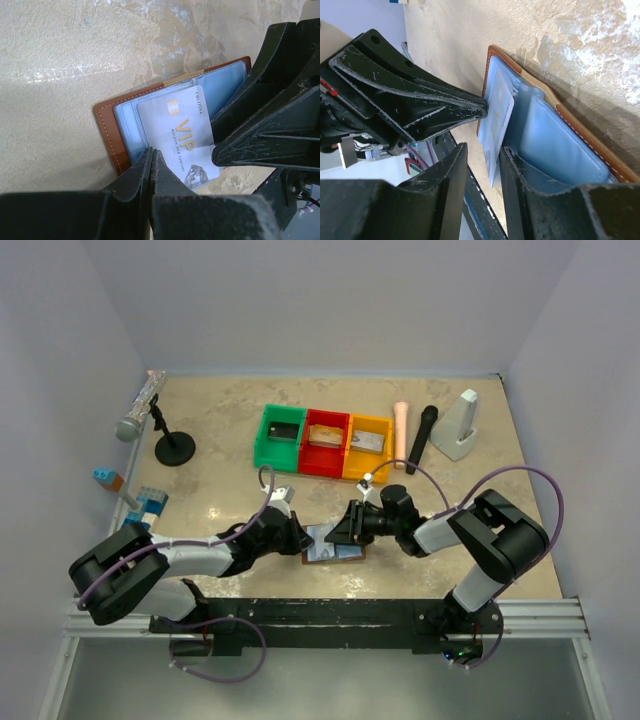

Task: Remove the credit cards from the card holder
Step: Remove the credit card from the card holder.

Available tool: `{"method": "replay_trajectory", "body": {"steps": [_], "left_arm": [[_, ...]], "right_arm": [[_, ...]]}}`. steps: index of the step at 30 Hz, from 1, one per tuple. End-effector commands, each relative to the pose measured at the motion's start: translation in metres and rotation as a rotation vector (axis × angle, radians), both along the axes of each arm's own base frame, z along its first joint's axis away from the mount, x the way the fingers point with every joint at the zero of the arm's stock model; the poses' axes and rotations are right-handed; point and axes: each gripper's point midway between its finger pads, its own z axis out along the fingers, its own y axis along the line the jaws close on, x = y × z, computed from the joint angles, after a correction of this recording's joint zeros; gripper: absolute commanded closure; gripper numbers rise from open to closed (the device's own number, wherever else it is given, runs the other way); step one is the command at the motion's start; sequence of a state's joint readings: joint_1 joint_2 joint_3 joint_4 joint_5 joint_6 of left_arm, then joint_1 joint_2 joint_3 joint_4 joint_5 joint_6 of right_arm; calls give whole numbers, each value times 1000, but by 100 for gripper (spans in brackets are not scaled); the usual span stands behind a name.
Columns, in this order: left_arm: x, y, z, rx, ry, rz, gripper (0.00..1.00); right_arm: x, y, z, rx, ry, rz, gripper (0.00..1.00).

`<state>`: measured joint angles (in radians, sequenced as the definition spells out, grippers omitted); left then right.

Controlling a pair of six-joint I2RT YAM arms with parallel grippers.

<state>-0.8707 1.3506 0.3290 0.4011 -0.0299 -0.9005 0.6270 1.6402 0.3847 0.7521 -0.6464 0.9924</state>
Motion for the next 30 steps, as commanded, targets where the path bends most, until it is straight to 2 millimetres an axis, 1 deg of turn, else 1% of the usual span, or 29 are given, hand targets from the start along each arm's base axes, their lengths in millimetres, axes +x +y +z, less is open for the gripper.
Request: {"method": "replay_trajectory", "body": {"steps": [1,7,15,18,25,26,27,30], "left_arm": [[-15,9,-24,52,68,-20,100],[-19,1,-22,15,77,-54,100],[-19,-3,-20,-5,77,-64,100],[-19,-1,-22,3,77,-56,100],[-20,12,-28,46,100,-9,100],[-21,13,-28,47,104,-7,100],[-17,16,-29,62,93,15,100],[-17,18,-31,77,99,24,100]], "right_arm": [[7,8,26,85,-65,9,62],[8,11,29,90,-56,26,58],[7,13,25,72,-36,46,56],[5,11,24,69,-33,47,58],[2,5,27,36,-59,52,65],[3,4,28,35,-63,50,65],[3,4,29,34,-66,49,65],[2,2,29,26,-69,51,65]]}}
